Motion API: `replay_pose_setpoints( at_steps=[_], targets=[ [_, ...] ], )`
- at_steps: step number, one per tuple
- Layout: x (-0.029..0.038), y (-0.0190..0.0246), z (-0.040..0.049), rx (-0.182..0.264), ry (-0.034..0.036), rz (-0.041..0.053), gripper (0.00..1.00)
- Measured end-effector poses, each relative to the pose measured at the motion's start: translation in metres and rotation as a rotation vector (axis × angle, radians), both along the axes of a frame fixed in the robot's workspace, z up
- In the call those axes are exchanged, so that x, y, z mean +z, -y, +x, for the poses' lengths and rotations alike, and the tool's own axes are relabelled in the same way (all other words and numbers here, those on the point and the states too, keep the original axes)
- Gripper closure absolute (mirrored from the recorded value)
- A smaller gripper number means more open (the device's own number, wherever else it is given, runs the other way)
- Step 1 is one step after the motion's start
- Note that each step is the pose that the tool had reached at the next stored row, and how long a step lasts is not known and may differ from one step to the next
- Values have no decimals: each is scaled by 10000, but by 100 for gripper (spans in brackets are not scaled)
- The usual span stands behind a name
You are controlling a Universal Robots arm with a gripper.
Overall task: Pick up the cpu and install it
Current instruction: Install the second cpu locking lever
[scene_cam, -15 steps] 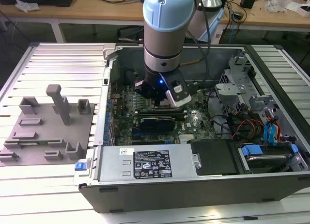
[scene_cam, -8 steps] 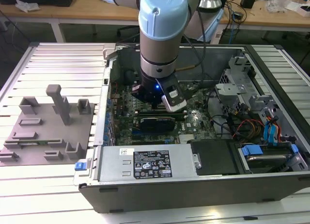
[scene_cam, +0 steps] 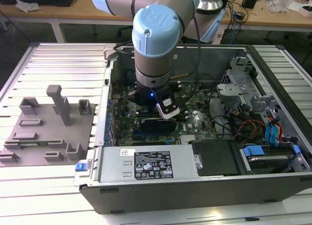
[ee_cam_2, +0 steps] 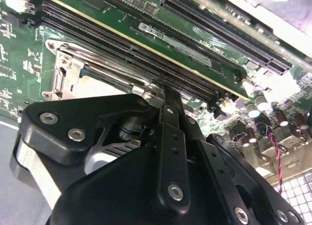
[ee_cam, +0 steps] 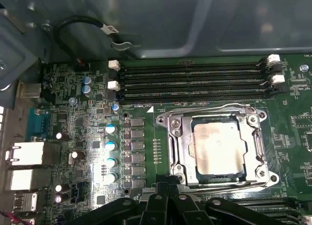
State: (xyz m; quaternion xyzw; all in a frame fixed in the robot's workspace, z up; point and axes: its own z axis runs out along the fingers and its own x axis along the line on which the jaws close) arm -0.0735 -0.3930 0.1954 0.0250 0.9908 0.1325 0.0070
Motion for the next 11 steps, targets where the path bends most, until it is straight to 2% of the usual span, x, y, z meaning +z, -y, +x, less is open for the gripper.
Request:
replay_pose_setpoints(
  at_steps=[3,5,6,7,8,9,10,11],
  targets=[
    [50,-3,0,-2,4,6,89],
    [136,-2,1,-2,1,-24,89],
    [214,-2,2,-2,0,-60,89],
    [254,-2,2,-2,2,-89,89],
    [336,-3,5,-2,1,-185,89],
    [387,-2,7,-5,0,-284,89],
    [408,-3,8,-9,3,-365,89],
    [424,-3,9,-12,1,-488,89]
  ],
)
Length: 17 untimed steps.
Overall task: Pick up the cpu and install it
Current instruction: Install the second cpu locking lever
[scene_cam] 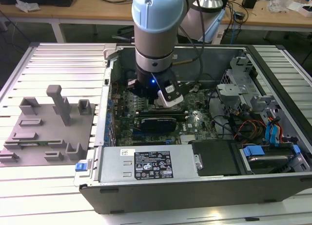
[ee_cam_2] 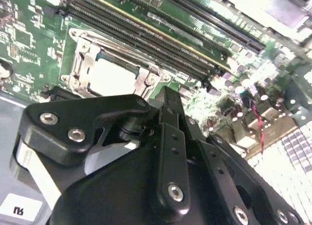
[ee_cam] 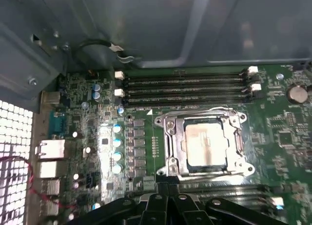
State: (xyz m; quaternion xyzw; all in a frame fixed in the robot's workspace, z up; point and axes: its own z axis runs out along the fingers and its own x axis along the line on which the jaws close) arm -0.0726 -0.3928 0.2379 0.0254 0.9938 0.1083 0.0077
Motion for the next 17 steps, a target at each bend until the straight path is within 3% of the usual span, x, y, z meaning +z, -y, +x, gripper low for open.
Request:
replay_pose_setpoints(
  at_steps=[2,3,4,5,9,14,17],
  targets=[
    [13,0,2,-15,0,-344,89],
    [15,0,5,-37,0,-634,89],
    [19,0,9,-63,-1,-1011,89],
    [19,-3,10,-74,-1,-1213,89],
    [19,-5,117,-90,-6,-1243,89],
    [16,-13,389,-90,-33,-1243,89],
    [12,-68,454,-92,-35,-1242,89]
  ],
)
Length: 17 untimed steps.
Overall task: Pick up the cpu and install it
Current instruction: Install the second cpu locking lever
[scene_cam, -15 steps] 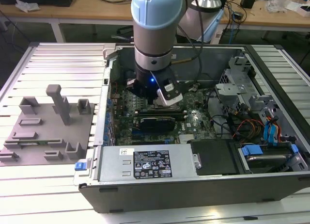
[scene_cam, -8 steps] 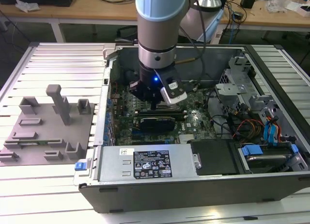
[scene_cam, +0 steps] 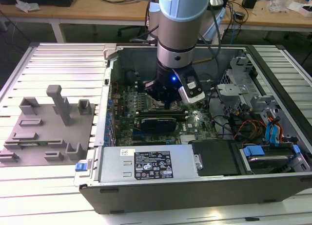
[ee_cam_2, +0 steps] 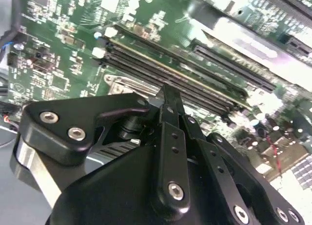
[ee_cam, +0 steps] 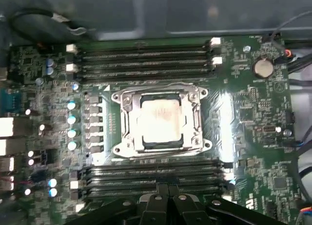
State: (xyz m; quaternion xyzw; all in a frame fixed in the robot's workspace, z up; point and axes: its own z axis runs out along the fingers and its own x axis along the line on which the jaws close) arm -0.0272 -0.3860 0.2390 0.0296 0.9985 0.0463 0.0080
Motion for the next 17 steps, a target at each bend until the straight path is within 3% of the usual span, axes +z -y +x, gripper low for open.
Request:
replay_pose_setpoints(
  at_steps=[3,4,5,7,13,15,17],
  targets=[
    [-6,-90,3,2,-1,-2,89],
    [-11,-138,4,2,0,1,89],
    [-15,-225,3,1,-1,-2,89],
    [-22,-305,4,1,0,25,89],
    [7,-405,4,2,-1,28,89],
    [57,-420,4,3,-2,25,89],
    [57,-421,4,3,1,29,89]
  ],
)
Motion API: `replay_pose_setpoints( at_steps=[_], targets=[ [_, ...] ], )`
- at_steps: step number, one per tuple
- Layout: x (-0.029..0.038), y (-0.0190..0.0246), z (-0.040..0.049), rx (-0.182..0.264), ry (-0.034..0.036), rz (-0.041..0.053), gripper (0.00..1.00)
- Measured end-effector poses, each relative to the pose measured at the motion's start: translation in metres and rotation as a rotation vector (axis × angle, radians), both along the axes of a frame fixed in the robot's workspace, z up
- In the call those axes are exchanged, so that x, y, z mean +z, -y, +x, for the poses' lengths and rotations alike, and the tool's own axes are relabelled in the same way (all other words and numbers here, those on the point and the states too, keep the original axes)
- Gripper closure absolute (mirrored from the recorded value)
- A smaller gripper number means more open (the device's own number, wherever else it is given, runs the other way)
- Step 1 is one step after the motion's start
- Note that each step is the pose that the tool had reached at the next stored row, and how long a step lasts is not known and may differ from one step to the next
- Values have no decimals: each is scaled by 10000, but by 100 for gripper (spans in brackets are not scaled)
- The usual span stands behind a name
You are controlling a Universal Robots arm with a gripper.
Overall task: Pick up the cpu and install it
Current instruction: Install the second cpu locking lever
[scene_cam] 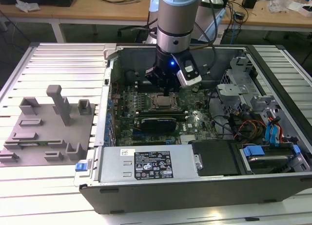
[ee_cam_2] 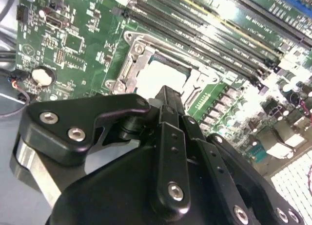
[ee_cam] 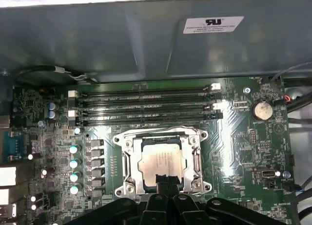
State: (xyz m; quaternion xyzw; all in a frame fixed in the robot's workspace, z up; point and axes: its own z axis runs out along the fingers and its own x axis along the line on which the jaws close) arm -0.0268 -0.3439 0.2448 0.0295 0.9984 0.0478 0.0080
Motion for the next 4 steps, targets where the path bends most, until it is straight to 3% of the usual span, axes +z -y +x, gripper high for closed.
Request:
replay_pose_setpoints(
  at_steps=[4],
  targets=[
    [8,0,-1,-1,-1,-3,89]
  ],
)
